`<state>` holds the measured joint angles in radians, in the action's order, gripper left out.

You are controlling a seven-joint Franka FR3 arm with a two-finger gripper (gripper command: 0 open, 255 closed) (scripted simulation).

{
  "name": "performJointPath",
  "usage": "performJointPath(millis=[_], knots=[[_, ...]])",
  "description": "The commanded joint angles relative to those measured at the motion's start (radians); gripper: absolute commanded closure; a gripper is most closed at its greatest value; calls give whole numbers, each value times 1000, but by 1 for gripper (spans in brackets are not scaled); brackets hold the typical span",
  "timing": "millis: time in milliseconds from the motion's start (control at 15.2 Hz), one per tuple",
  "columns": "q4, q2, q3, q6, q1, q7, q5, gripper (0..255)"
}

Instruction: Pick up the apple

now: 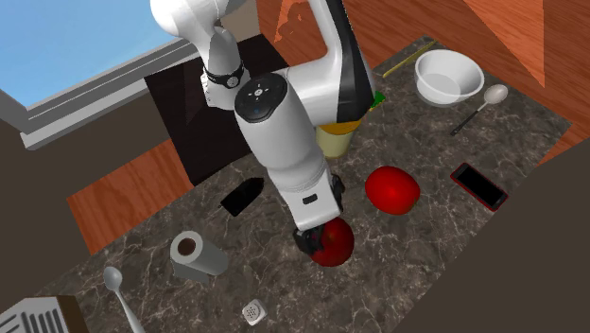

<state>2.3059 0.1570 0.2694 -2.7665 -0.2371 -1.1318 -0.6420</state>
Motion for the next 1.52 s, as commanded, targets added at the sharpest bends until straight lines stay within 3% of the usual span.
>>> performJointPath(millis=[0, 330, 396, 990, 1452], knots=[[-4, 25, -14, -18, 8, -39, -43, 0], [-10, 67, -41, -47, 26, -102, -114, 0], [-11, 68, -41, -46, 26, -102, -114, 255], [-10, 67, -41, -47, 26, -102, -114, 255], [-3, -13, 9, 12, -6, 19, 23, 255]])
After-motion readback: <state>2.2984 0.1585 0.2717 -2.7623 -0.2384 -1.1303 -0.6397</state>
